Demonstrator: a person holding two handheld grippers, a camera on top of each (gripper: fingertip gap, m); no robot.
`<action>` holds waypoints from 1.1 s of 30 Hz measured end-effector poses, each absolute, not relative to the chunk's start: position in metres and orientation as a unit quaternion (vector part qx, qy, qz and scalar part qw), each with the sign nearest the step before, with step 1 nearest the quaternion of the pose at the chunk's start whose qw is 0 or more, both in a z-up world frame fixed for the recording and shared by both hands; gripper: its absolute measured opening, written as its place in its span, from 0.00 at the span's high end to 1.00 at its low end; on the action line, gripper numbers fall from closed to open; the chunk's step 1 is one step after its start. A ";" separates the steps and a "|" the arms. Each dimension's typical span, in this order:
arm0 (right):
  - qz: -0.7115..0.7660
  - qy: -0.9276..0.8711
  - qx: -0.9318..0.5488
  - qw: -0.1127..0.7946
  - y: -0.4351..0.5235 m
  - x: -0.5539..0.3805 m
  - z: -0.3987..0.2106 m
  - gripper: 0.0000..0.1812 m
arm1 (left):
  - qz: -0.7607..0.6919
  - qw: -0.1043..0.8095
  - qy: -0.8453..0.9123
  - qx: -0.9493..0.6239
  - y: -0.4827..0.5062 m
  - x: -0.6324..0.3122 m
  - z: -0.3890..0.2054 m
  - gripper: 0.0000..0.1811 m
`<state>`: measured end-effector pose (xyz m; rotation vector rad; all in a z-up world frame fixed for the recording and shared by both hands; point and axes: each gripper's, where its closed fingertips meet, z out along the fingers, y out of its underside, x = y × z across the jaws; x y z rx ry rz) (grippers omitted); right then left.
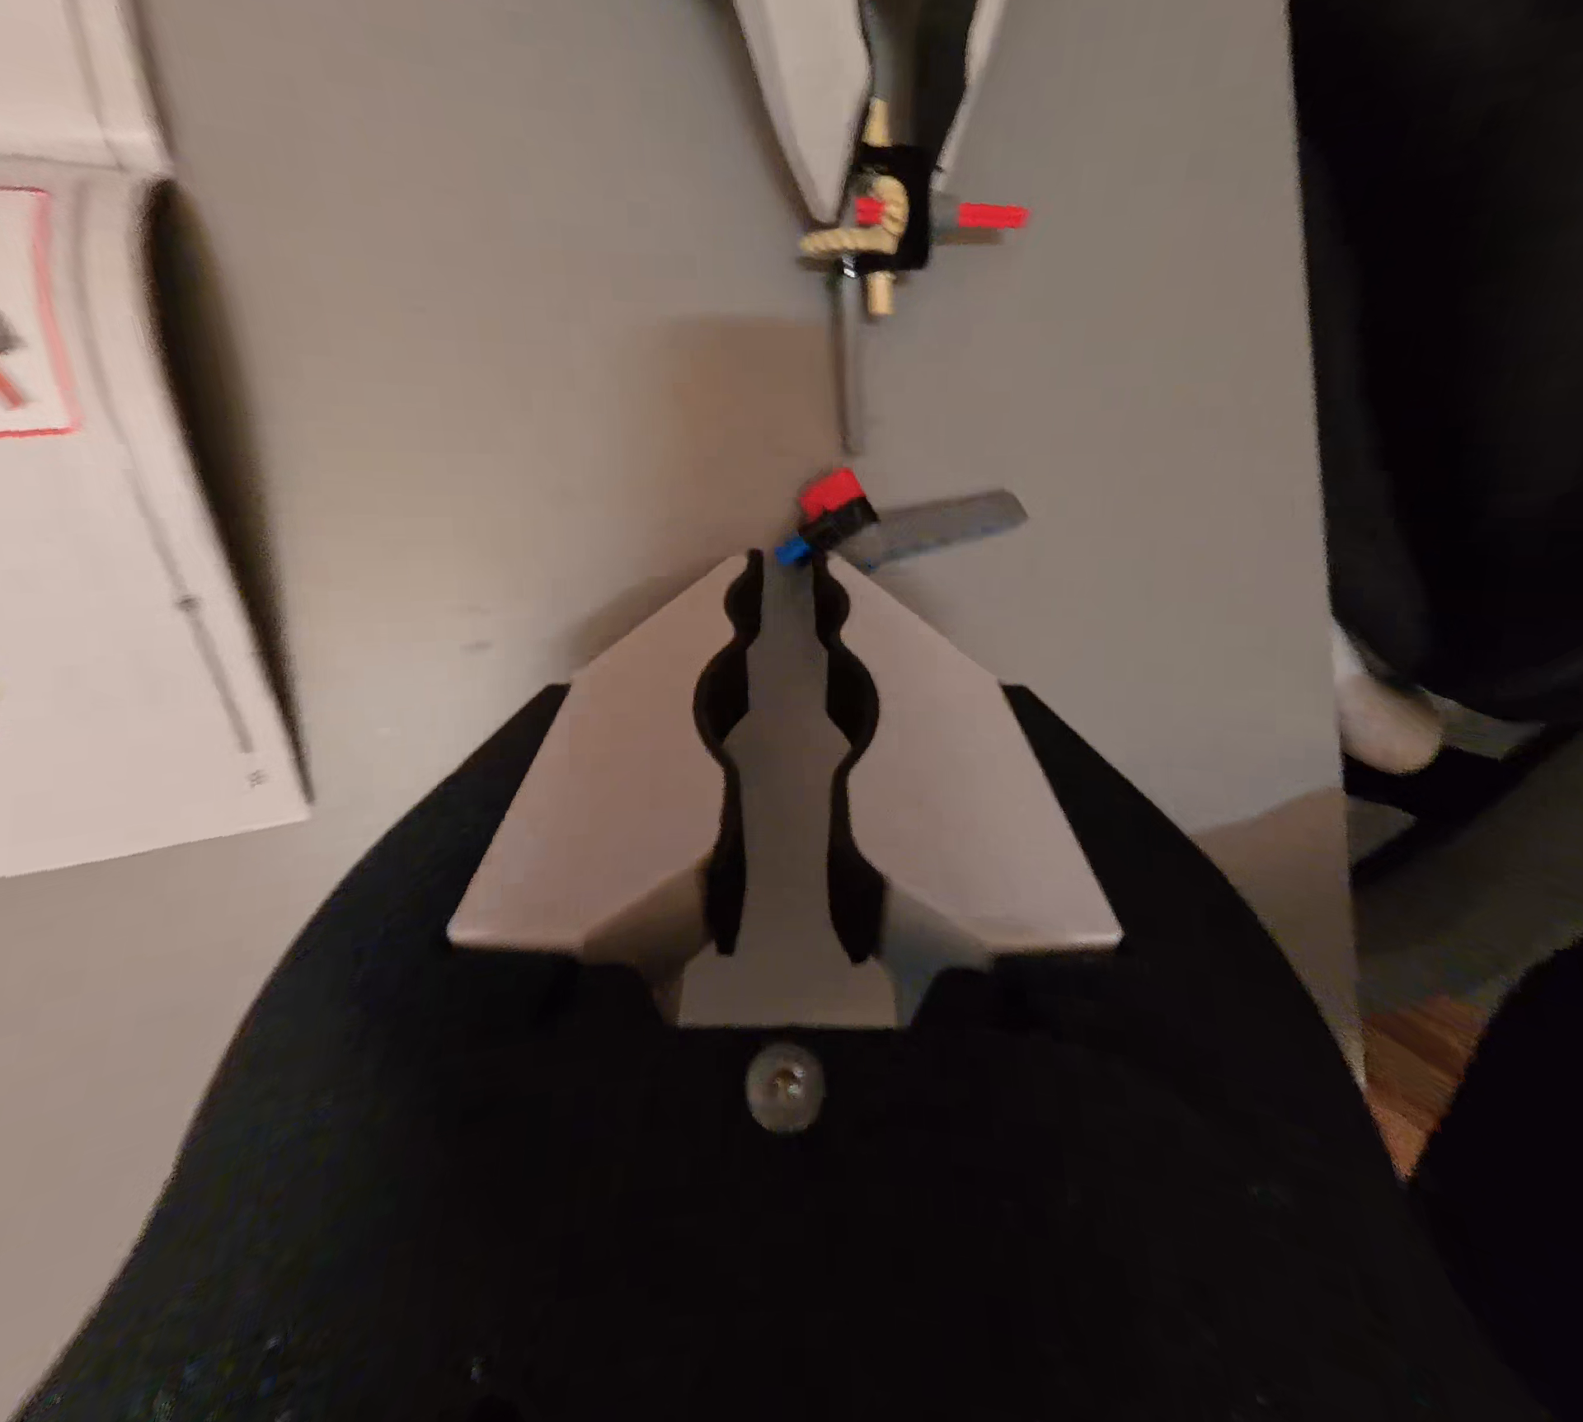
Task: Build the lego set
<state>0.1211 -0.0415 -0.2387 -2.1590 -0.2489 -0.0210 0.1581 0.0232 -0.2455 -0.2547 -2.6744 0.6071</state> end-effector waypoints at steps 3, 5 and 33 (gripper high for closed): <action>-0.013 -0.097 -0.883 0.459 -0.045 0.123 -0.240 0.88 | 0.248 0.126 -0.960 -0.025 0.019 0.177 -0.233 0.89; -0.026 -0.091 -0.883 0.460 -0.047 0.128 -0.239 0.88 | 0.288 0.052 -0.954 0.067 0.015 0.189 -0.218 0.86; -0.029 -0.081 -0.868 0.489 -0.028 0.129 -0.230 0.88 | 0.367 -0.116 -0.812 0.439 0.039 0.142 -0.258 0.97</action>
